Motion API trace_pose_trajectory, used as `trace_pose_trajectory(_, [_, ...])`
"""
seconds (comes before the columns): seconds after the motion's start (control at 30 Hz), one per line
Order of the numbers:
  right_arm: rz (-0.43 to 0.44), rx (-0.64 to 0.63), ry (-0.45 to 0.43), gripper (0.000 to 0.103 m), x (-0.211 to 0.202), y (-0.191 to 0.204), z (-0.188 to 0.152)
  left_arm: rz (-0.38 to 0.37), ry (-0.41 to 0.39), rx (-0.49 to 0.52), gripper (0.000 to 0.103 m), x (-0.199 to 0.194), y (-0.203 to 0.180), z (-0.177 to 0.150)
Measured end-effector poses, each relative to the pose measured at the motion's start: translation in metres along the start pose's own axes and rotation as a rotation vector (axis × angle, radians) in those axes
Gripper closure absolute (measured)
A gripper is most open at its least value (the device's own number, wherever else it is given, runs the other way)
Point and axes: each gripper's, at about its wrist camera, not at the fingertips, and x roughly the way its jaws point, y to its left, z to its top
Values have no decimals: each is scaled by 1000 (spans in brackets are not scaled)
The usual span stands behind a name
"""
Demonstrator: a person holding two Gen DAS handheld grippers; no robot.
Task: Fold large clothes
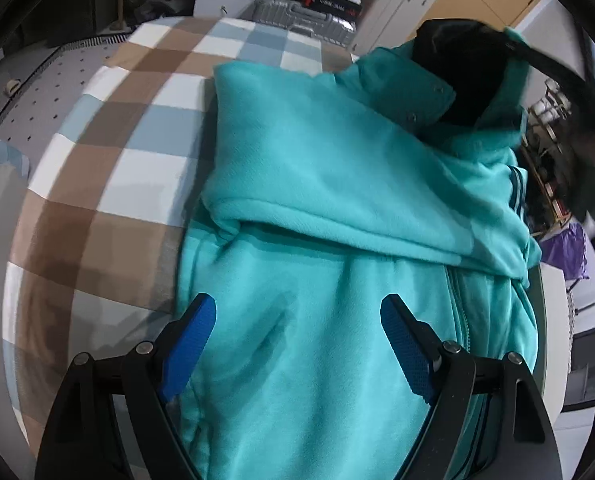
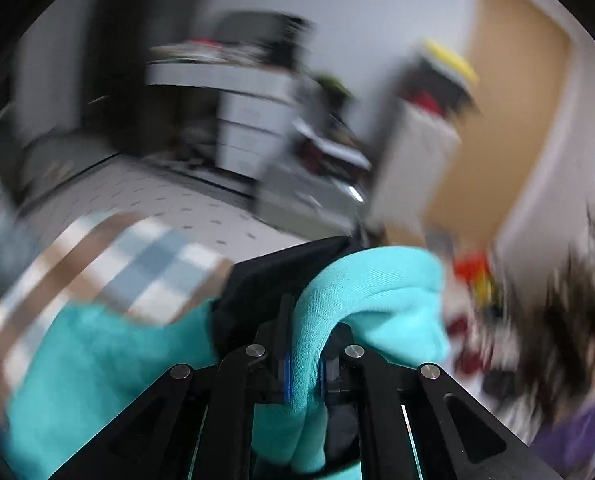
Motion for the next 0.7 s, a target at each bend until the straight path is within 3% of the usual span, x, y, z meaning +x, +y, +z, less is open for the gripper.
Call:
trace_pose_trajectory(0.17, [124, -175, -80, 95, -86, 55, -62, 0, -87, -43, 22, -16, 10, 6])
trace_pose_trajectory(0.3, [158, -283, -15, 95, -114, 98, -121, -3, -172, -38, 22, -30, 10, 12])
trace_pose_trajectory(0.4, [150, -280, 20, 94, -116, 114, -145, -60, -222, 13, 22, -42, 4, 19])
trace_pose_trajectory(0.43, [141, -248, 33, 94, -116, 115, -152, -80, -241, 45, 22, -46, -3, 22])
trace_pose_trajectory(0.5, [80, -94, 22, 94, -118, 106, -157, -51, -230, 111, 22, -51, -24, 35])
trace_pose_trajectory(0.6, [114, 216, 62, 94, -114, 88, -166, -59, -284, 274, 22, -68, -72, 60])
trace_pose_trajectory(0.63, [122, 264, 71, 94, -112, 87, -169, -58, -301, 329, 22, -70, -88, 70])
trace_pose_trajectory(0.7, [130, 334, 77, 93, -116, 91, -178, 13, -314, 494, 22, -67, -133, 98])
